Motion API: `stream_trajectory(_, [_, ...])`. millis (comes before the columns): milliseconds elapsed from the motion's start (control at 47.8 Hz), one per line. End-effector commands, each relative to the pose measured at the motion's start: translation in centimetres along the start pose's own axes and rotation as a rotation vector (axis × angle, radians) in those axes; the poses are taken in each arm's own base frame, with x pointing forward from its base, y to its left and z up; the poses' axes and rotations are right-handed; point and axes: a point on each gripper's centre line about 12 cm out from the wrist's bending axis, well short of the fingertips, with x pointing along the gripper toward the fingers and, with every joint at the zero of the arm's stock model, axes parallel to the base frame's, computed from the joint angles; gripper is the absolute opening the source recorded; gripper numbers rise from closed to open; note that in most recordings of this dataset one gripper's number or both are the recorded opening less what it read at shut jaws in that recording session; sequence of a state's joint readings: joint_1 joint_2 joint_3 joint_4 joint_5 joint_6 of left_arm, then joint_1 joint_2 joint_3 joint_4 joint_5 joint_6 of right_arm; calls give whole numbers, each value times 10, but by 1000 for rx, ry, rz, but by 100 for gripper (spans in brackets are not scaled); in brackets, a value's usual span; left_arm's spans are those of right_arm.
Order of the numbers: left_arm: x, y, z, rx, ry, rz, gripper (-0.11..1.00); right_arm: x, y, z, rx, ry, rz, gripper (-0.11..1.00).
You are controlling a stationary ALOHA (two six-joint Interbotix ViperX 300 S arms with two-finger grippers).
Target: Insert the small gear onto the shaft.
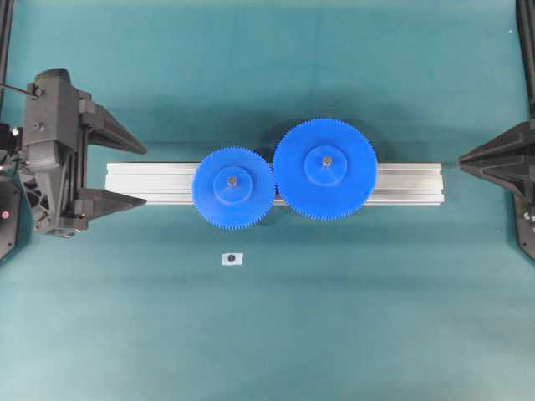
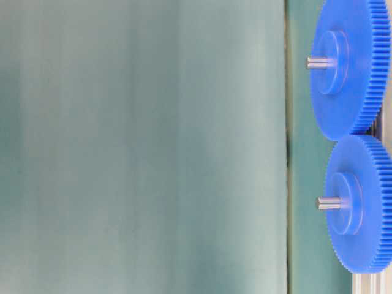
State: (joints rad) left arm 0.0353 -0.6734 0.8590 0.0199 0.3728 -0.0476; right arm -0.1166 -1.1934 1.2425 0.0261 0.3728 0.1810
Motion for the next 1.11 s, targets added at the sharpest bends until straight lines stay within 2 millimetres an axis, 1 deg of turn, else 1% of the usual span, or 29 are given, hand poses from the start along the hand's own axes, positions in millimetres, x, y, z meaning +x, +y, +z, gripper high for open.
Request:
stream_trajectory(0, [-3,-1,6,-6,-24,-3,86,0,0,5,7,-14,-1,27])
stream_trajectory(377, [-2,-1,5,-18,-21,-4,86,0,0,4,9,-14,0,27])
stream_trajectory(732, [-1,-1,1,-22,-12,-4,86,1,0,4,7,-11,-1,27])
stream_trajectory(795, [0,-1,-2,-24,-3,-4,86,1,0,4,7,-13,-1,27])
stream_trajectory(1088, [0,-3,-3,-19,0,-11,86,1,0,3,8,-10,-2,27])
